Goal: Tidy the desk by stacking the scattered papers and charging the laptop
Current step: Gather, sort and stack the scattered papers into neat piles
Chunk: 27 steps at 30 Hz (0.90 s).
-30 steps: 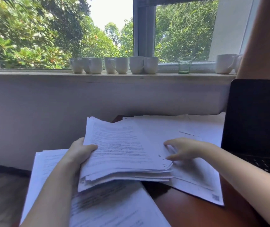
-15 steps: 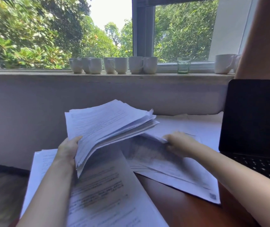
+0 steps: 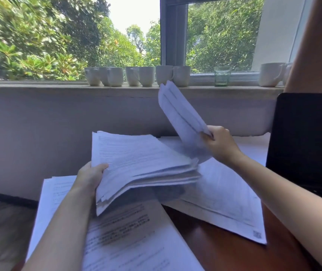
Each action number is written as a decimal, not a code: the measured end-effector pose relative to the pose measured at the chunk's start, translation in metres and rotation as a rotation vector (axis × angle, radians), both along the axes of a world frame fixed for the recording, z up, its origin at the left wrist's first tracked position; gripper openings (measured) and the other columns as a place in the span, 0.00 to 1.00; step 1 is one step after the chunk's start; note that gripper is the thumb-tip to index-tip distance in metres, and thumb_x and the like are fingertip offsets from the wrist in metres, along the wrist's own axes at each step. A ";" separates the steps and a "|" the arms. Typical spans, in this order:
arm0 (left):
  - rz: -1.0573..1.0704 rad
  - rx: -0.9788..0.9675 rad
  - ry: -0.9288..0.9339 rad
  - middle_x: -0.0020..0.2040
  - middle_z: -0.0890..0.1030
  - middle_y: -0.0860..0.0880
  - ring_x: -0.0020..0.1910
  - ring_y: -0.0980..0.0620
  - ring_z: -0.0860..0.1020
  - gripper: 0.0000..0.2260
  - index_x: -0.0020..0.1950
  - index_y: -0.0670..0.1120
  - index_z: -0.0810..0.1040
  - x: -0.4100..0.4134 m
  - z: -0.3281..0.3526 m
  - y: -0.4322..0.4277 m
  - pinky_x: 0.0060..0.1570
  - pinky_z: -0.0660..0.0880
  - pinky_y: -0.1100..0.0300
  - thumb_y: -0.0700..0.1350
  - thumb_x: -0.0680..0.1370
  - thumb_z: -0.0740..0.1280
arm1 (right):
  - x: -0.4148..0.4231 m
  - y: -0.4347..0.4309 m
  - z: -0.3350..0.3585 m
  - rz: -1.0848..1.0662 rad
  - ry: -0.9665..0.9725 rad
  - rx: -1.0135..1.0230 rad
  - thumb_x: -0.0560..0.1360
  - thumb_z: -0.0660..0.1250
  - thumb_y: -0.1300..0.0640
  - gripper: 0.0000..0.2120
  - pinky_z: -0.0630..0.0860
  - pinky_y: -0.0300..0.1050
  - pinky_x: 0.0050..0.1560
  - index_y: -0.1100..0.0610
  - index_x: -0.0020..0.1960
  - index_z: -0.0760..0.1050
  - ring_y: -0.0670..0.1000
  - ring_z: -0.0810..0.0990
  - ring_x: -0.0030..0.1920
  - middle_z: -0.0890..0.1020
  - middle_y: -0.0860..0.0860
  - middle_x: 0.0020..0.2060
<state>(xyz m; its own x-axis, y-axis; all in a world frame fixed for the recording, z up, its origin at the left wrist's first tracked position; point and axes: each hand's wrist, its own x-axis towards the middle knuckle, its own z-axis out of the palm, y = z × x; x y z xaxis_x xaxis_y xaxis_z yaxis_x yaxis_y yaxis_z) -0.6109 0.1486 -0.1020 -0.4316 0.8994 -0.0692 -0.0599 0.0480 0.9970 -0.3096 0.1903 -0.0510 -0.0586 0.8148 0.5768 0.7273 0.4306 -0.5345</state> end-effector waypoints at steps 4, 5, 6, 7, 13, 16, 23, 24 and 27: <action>-0.046 0.012 0.202 0.41 0.78 0.47 0.35 0.52 0.75 0.06 0.53 0.40 0.76 0.008 0.002 -0.011 0.31 0.68 0.61 0.34 0.77 0.63 | -0.019 -0.010 0.008 0.155 -0.100 0.044 0.77 0.61 0.59 0.22 0.56 0.46 0.31 0.52 0.28 0.55 0.51 0.58 0.32 0.60 0.46 0.25; -0.055 0.006 0.236 0.40 0.78 0.48 0.35 0.53 0.75 0.05 0.51 0.40 0.76 0.011 0.003 -0.012 0.30 0.67 0.61 0.34 0.77 0.63 | -0.023 -0.012 0.007 0.200 -0.118 0.034 0.75 0.62 0.59 0.21 0.57 0.46 0.31 0.52 0.28 0.57 0.50 0.59 0.32 0.61 0.46 0.25; -0.063 0.003 0.254 0.39 0.78 0.48 0.35 0.54 0.75 0.04 0.47 0.40 0.76 0.011 0.003 -0.012 0.30 0.67 0.62 0.34 0.77 0.63 | -0.026 -0.015 0.007 0.232 -0.124 0.018 0.73 0.62 0.60 0.19 0.58 0.46 0.31 0.52 0.27 0.58 0.50 0.60 0.33 0.61 0.46 0.25; -0.063 -0.009 0.267 0.39 0.78 0.48 0.34 0.54 0.75 0.04 0.45 0.41 0.76 0.011 0.004 -0.011 0.30 0.66 0.62 0.34 0.77 0.63 | -0.028 -0.016 0.006 0.248 -0.121 -0.005 0.70 0.62 0.59 0.16 0.59 0.46 0.31 0.53 0.28 0.58 0.50 0.61 0.33 0.62 0.46 0.25; -0.126 0.027 0.351 0.61 0.68 0.50 0.54 0.47 0.73 0.39 0.76 0.46 0.56 0.012 0.004 -0.016 0.43 0.69 0.58 0.41 0.69 0.70 | -0.034 -0.024 -0.028 0.250 -0.309 -0.216 0.59 0.63 0.49 0.09 0.74 0.49 0.41 0.48 0.37 0.67 0.53 0.75 0.40 0.73 0.46 0.33; -0.284 0.039 0.275 0.60 0.78 0.44 0.51 0.44 0.80 0.32 0.66 0.53 0.71 0.008 0.005 -0.018 0.49 0.77 0.52 0.44 0.62 0.67 | -0.034 -0.024 -0.042 0.240 -0.307 -0.275 0.62 0.66 0.51 0.08 0.76 0.49 0.42 0.45 0.38 0.68 0.54 0.77 0.42 0.76 0.46 0.36; -0.300 0.075 0.247 0.39 0.84 0.43 0.33 0.51 0.82 0.02 0.46 0.42 0.82 0.013 0.004 -0.022 0.32 0.79 0.62 0.40 0.76 0.70 | -0.023 -0.015 -0.026 0.408 -0.307 -0.389 0.68 0.69 0.57 0.20 0.70 0.30 0.44 0.49 0.59 0.74 0.48 0.74 0.49 0.76 0.47 0.49; -0.281 0.075 0.270 0.39 0.84 0.43 0.33 0.51 0.82 0.03 0.46 0.42 0.82 0.013 0.003 -0.021 0.32 0.79 0.62 0.41 0.76 0.69 | -0.018 -0.016 -0.023 0.441 -0.313 -0.402 0.67 0.69 0.56 0.20 0.71 0.34 0.47 0.48 0.59 0.74 0.48 0.75 0.51 0.77 0.46 0.50; -0.245 0.078 0.245 0.40 0.84 0.43 0.34 0.50 0.82 0.04 0.47 0.44 0.82 0.010 0.002 -0.018 0.35 0.79 0.59 0.42 0.78 0.68 | 0.007 -0.013 -0.027 0.498 -0.111 -0.506 0.66 0.73 0.59 0.17 0.73 0.34 0.49 0.47 0.53 0.75 0.41 0.77 0.46 0.80 0.40 0.43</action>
